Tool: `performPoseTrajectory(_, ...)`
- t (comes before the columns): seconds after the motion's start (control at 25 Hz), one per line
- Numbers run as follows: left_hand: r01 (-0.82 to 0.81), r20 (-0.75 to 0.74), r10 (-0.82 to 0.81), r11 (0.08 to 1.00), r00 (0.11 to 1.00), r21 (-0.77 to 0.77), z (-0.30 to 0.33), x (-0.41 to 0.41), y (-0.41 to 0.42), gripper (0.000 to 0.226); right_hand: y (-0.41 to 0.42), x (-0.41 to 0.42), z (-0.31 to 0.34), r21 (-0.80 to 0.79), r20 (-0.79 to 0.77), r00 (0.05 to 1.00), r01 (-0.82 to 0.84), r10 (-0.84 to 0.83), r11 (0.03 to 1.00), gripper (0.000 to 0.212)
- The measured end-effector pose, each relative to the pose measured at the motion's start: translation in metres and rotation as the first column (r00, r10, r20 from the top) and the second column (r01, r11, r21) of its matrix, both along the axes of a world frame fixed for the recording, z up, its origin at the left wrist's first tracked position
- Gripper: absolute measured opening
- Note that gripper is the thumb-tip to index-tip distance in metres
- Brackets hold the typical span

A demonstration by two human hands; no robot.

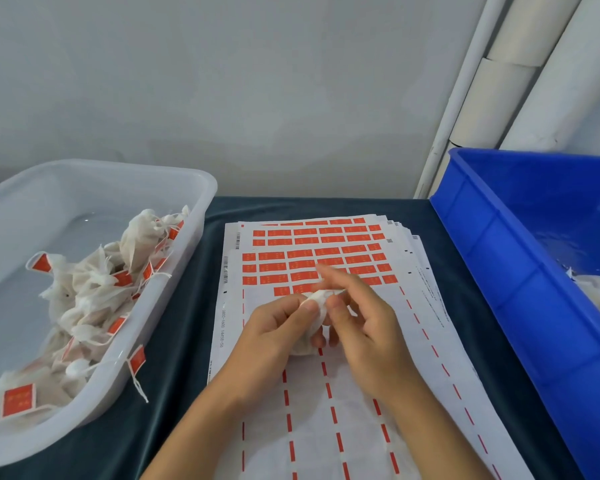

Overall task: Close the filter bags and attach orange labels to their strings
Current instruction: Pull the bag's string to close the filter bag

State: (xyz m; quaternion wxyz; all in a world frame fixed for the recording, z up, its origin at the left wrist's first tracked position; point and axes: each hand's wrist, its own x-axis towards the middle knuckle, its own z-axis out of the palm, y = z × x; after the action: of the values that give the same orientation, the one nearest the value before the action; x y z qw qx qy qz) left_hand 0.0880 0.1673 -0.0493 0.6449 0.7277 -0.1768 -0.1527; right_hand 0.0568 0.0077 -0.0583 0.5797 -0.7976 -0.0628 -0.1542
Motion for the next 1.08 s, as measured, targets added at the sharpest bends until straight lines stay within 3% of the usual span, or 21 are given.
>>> performPoseTrajectory(0.16, -0.021, -0.092, 0.018, 0.999, 0.996, -0.039, -0.004, -0.001, 0.005, 0.043, -0.001, 0.0, -0.001, 0.006, 0.031, 0.99, 0.139, -0.139, 0.99, 0.016)
performPoseTrajectory(0.32, 0.085, -0.072, -0.077, 0.99, 0.994, 0.116, -0.004, 0.002, 0.006, 0.049, -0.006, -0.002, -0.002, -0.013, 0.172, 0.945, 0.284, -0.277, 0.959, 0.011)
performPoseTrajectory(0.44, 0.155, -0.069, -0.146, 0.977, 0.987, 0.149, 0.0, 0.002, 0.002, 0.039, -0.007, -0.002, -0.002, -0.036, 0.189, 0.925, 0.342, -0.33, 0.939, 0.013)
performPoseTrajectory(0.8, 0.053, -0.152, -0.069, 0.993, 0.986, -0.103, 0.001, 0.006, 0.015, 0.034, 0.002, -0.002, -0.003, -0.016, 0.138, 0.961, 0.243, -0.238, 0.97, 0.01)
performPoseTrajectory(1.0, -0.073, -0.216, 0.028, 0.976, 0.976, -0.206, 0.0, 0.005, 0.011, 0.036, 0.004, -0.004, -0.005, -0.188, 0.189, 0.96, 0.24, -0.204, 0.952, 0.027)
performPoseTrajectory(1.08, -0.09, -0.209, 0.049, 0.978, 0.977, -0.19, 0.001, 0.004, 0.008, 0.035, 0.005, -0.004, -0.006, -0.283, 0.185, 0.964, 0.237, -0.19, 0.929, 0.024)
